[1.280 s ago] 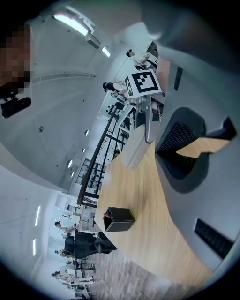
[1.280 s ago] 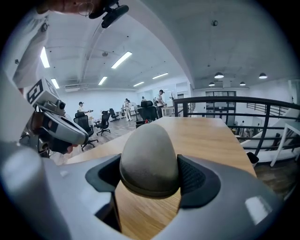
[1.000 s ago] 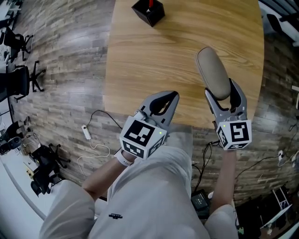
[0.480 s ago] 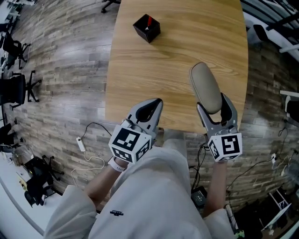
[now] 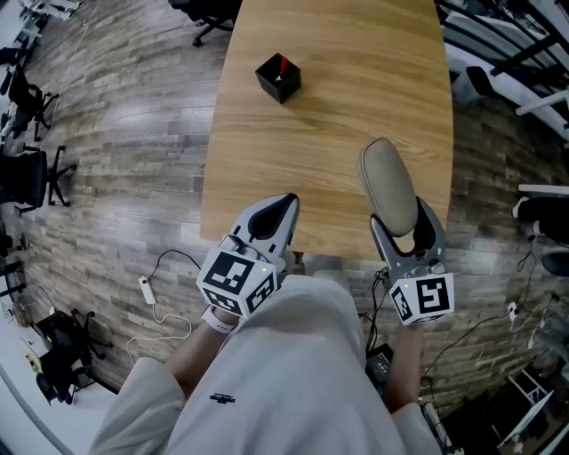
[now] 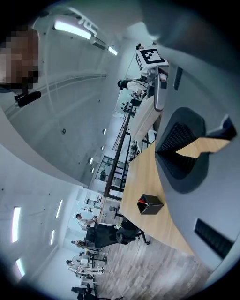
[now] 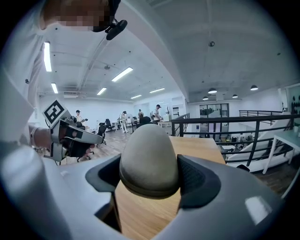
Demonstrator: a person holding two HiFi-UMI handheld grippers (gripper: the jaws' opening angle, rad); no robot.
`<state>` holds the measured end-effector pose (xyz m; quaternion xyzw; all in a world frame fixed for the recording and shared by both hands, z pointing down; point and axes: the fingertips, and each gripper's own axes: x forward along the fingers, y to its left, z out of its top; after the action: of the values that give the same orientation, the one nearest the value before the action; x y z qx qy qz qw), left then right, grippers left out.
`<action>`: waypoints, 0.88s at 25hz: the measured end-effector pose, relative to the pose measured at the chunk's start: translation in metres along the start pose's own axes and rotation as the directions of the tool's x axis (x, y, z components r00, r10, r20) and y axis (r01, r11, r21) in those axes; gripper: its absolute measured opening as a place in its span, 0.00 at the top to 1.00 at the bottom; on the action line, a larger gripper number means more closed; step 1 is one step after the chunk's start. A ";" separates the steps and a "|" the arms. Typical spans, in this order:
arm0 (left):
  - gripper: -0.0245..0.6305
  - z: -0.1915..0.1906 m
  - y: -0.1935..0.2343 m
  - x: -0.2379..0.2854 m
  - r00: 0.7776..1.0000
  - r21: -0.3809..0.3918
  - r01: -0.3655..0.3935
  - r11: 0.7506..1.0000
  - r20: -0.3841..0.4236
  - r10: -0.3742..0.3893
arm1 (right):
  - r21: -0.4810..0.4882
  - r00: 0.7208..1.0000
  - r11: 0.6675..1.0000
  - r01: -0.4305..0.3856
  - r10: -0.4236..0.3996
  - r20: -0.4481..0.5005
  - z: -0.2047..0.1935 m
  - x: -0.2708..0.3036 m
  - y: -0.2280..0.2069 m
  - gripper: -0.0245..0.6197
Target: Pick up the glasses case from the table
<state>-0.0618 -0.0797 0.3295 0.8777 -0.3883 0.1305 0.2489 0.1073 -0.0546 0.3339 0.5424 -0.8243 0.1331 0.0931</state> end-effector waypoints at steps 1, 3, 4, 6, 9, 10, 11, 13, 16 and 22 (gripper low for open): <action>0.95 0.004 -0.002 -0.002 1.000 0.003 0.002 1.000 0.009 -0.002 | -0.003 1.000 1.000 0.003 -0.003 0.009 0.005 -0.004 0.000 0.39; 0.95 0.012 -0.005 -0.004 1.000 0.010 0.006 1.000 0.026 -0.006 | -0.005 1.000 1.000 0.010 -0.009 0.029 0.015 -0.011 0.000 0.39; 0.95 0.015 -0.006 -0.004 0.999 0.012 0.007 1.000 0.035 -0.007 | -0.005 0.999 1.000 0.013 -0.013 0.038 0.020 -0.015 -0.001 0.39; 0.95 0.020 -0.010 -0.006 0.999 0.011 0.008 1.000 0.049 -0.009 | -0.005 0.998 1.000 0.021 -0.020 0.054 0.028 -0.023 -0.002 0.39; 0.95 0.026 -0.011 -0.012 0.998 0.010 0.009 1.000 0.069 -0.010 | -0.005 0.996 1.000 0.030 -0.029 0.082 0.041 -0.030 0.001 0.39; 0.95 0.028 -0.011 -0.014 0.997 0.009 0.010 1.000 0.075 -0.010 | -0.008 0.995 0.999 0.033 -0.033 0.091 0.045 -0.032 0.001 0.39; 0.95 0.028 -0.012 -0.015 0.997 0.009 0.011 1.000 0.078 -0.011 | -0.008 0.994 0.999 0.038 -0.037 0.098 0.048 -0.034 0.002 0.39; 0.95 0.029 -0.014 -0.016 0.997 0.011 0.014 1.000 0.082 -0.015 | -0.002 0.992 0.999 0.045 -0.045 0.116 0.052 -0.038 0.001 0.39; 0.95 0.030 -0.018 -0.017 0.996 0.021 0.026 0.999 0.083 -0.028 | 0.010 0.989 0.999 0.052 -0.053 0.139 0.057 -0.044 -0.002 0.39; 0.95 0.031 -0.023 -0.024 0.996 0.030 0.035 0.999 0.085 -0.037 | 0.039 0.986 0.998 0.043 -0.049 0.161 0.061 -0.050 0.000 0.39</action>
<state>-0.0593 -0.0681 0.2853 0.8928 -0.3807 0.0938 0.2219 0.1263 -0.0306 0.2616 0.5719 -0.8139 0.1008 0.0192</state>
